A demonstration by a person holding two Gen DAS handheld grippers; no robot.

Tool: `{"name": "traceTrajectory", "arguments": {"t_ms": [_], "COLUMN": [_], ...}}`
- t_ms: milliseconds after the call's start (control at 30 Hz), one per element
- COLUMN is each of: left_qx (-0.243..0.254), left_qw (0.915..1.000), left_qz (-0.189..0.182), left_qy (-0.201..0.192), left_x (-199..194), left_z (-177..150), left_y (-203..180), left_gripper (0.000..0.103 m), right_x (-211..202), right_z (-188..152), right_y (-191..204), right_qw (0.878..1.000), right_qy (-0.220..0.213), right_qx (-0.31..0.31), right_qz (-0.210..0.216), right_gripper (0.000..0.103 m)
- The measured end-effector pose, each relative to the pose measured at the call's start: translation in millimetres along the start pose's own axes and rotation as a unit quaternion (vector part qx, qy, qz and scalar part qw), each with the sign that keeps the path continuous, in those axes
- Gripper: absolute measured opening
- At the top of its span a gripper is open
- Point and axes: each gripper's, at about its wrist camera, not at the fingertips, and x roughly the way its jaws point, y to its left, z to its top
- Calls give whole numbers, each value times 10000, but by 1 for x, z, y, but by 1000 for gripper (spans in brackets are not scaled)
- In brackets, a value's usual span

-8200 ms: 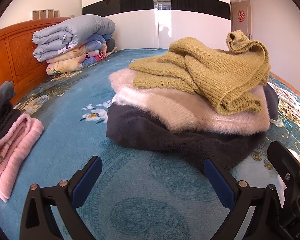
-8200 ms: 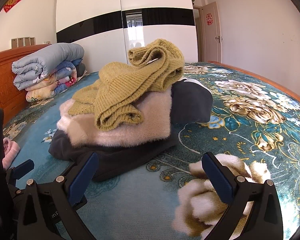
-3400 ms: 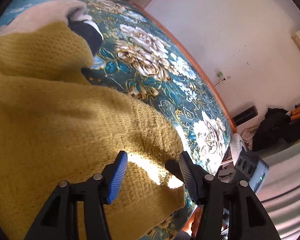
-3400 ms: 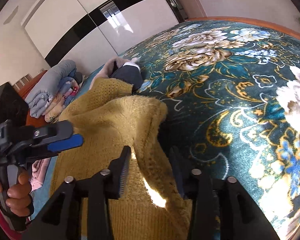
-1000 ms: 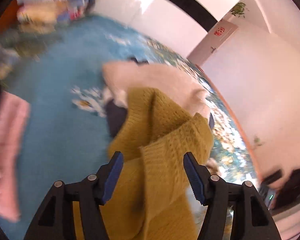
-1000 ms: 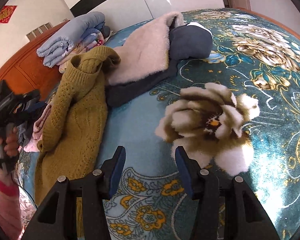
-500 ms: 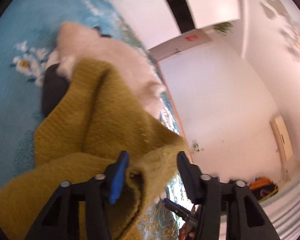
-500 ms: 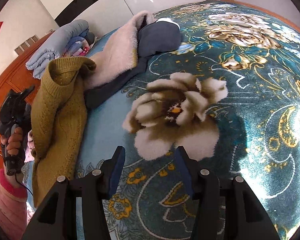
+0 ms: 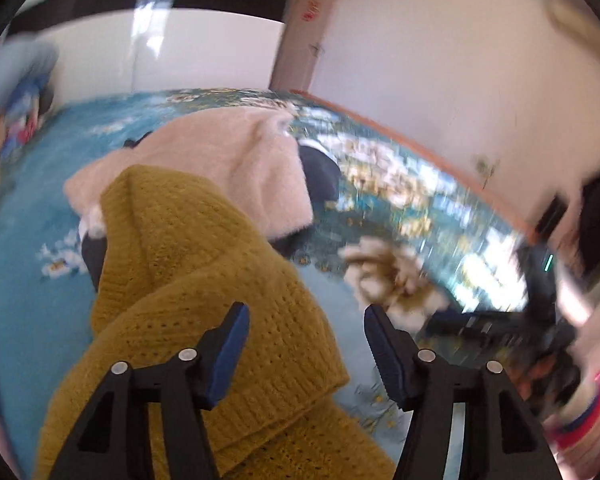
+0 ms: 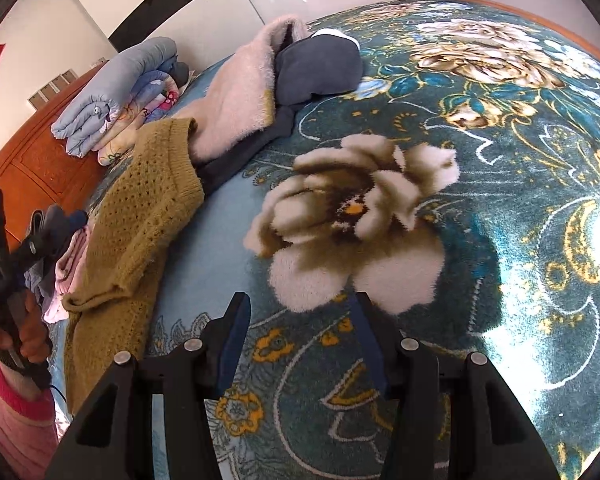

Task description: Fold clothes

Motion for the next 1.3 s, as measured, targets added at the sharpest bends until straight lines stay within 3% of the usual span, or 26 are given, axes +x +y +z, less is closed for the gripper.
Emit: {"name": "traceTrajectory", "arguments": {"t_ms": [67,133,300,333,367,400,433,467,667,800,867,967,1067,1167,1300], "left_qx": [553,996,1146,1041,918,742,525,300,-739,-1305,-1430,-1565,-1702,-1867,-1898], "left_qw": [9974,9896,9756,9770,9785,9810,9840,9865,9895,9821,9804,9780,9762,9747,9758], "left_qz": [416,931,1680,1677,1685,1661,1603,1548,1158,917,899,997,1026,930,775], "left_qy": [206,452,822,804,754,675,572,447,-447,-1005,-1017,-956,-870,-804,-760], "left_x": [13,31,63,62,60,56,48,39,-46,-105,-122,-139,-150,-157,-154], "left_z": [-9,-16,-28,-28,-28,-26,-23,-22,-38,-56,-74,-98,-118,-133,-142], "left_y": [-21,-39,-43,-40,-36,-31,-23,-15,32,60,68,77,84,91,90], "left_gripper": [68,70,70,65,44,31,20,16,15,15,15,15,15,14,14], "right_x": [0,0,-1,-1,-1,-1,-1,-1,-1,10,19,36,61,89,124], "right_z": [-1,-1,-1,-1,-1,0,0,0,3,22,36,59,82,106,137], "right_y": [0,-1,-2,-2,-2,-2,-2,-2,-2,19,37,73,110,145,203], "right_qw": [10000,10000,10000,10000,10000,10000,10000,10000,9999,9971,9920,9792,9658,9567,9583], "right_qy": [-3,-7,-9,-9,-10,-10,-11,-11,-11,30,56,149,340,539,791], "right_qx": [14,28,49,51,53,55,57,59,79,182,204,242,334,441,120], "right_qz": [4,8,24,26,27,29,30,32,78,745,1243,2010,2549,2827,2744], "right_gripper": [54,54,54,54,54,54,54,54,54,54,54,65,67,67,67]}}
